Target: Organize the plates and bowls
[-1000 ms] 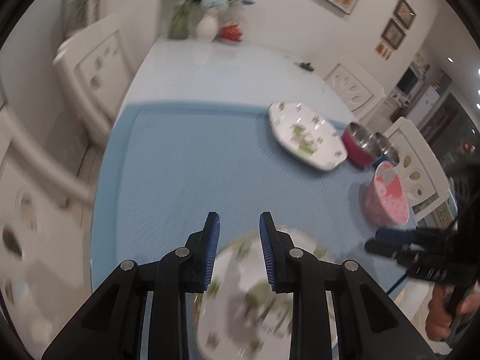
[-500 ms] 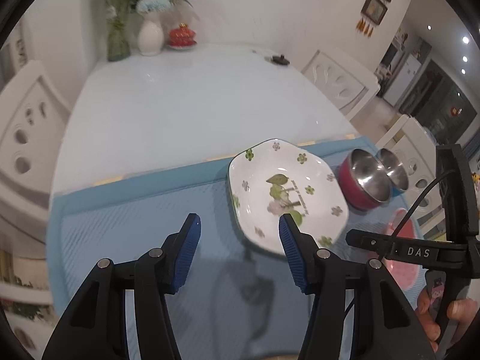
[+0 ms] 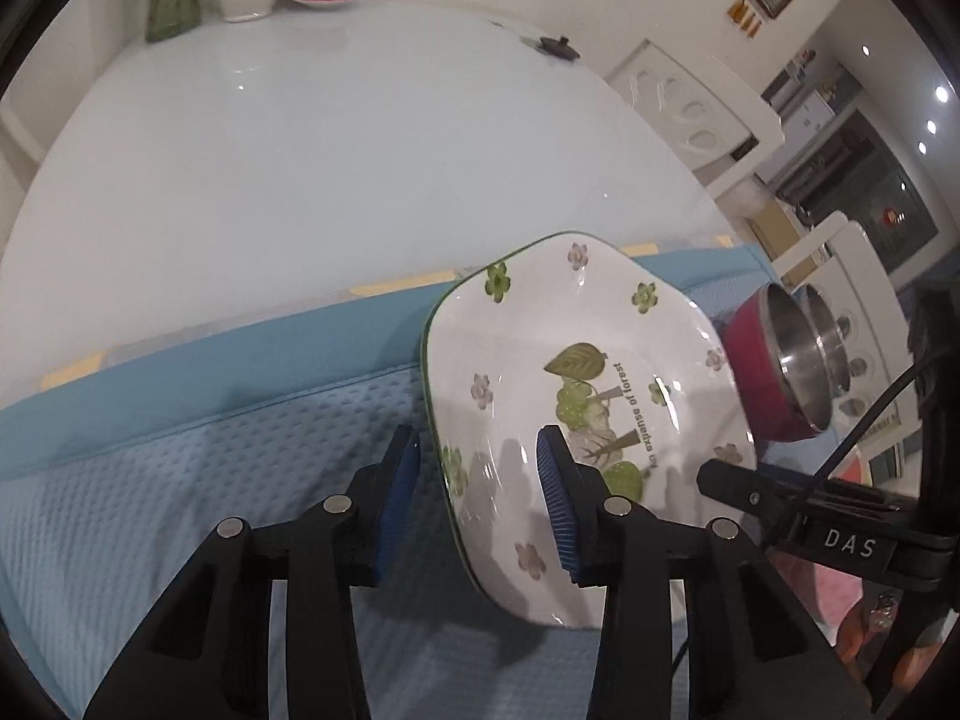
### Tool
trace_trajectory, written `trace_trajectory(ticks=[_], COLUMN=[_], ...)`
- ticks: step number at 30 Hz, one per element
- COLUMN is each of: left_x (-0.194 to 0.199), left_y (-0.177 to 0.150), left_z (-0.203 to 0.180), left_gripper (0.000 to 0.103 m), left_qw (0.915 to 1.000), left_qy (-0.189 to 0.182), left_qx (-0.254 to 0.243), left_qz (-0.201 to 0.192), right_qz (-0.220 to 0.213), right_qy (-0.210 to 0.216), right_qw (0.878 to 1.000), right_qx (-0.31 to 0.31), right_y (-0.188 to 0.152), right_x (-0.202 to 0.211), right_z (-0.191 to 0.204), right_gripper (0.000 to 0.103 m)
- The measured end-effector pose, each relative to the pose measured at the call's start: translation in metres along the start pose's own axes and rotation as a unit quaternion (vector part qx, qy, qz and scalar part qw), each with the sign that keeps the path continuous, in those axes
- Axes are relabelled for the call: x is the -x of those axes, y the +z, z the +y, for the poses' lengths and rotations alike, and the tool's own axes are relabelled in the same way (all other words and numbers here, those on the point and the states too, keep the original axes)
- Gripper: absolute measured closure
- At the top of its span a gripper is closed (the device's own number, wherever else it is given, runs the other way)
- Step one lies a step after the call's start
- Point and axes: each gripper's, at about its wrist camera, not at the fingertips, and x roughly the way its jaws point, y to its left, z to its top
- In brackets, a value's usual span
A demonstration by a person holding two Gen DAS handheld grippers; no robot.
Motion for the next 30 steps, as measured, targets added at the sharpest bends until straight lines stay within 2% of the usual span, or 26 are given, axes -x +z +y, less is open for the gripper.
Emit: trace_trajectory(ticks=[5,8,10,14,16,17,19,20,22,23,25,30], left_x=[-0.014,-0.014,-0.015,-0.016,-0.016,-0.018,-0.020,-0.021,-0.021,-0.019,-0.013,0.010], left_y=[0.006,0.007,0.008,0.010,0.010,0.012,0.013,0.013,0.013,0.012,0.008,-0.005], left_z=[0.007,0.009,0.008,0.009,0.009,0.008,0.007,0.008,0.012,0.016,0.026,0.059], left_gripper=[0.066,0.066,0.066,0.066,0.068,0.075,0.080,0.086,0.089,0.090,0.090,0.089], left_qw=[0.9997,0.9995,0.9996,0.9995,0.9994,0.9994,0.9995,0.9996,0.9996,0.9993,0.9991,0.9980], left_qy=[-0.017,-0.024,-0.024,-0.029,-0.031,-0.034,-0.030,-0.025,-0.025,-0.028,-0.022,-0.007], left_qx=[0.014,0.016,0.013,0.013,0.011,0.010,0.007,0.007,0.015,0.023,0.033,0.060], left_qz=[0.012,0.009,0.009,0.007,0.005,0.005,0.004,0.002,-0.003,-0.005,-0.011,-0.018], right_qz=[0.023,0.041,0.038,0.043,0.055,0.065,0.070,0.067,0.057,0.048,0.050,0.056], right_qy=[-0.003,-0.031,-0.065,-0.069,-0.062,-0.051,-0.038,-0.036,-0.042,-0.046,-0.036,-0.010], right_qw=[1.000,0.999,0.997,0.995,0.995,0.996,0.996,0.996,0.994,0.992,0.988,0.978], right_qx=[-0.003,0.008,0.028,0.059,0.053,0.046,0.046,0.055,0.087,0.107,0.141,0.199], right_y=[0.014,0.021,0.027,0.033,0.034,0.035,0.038,0.039,0.038,0.036,0.029,0.001], right_x=[-0.013,-0.014,-0.012,-0.016,-0.022,-0.027,-0.032,-0.032,-0.031,-0.029,-0.027,-0.025], right_z=[0.004,0.010,0.020,0.036,0.031,0.028,0.024,0.024,0.028,0.032,0.044,0.076], right_gripper=[0.048,0.048,0.048,0.048,0.048,0.048,0.048,0.048,0.052,0.056,0.059,0.059])
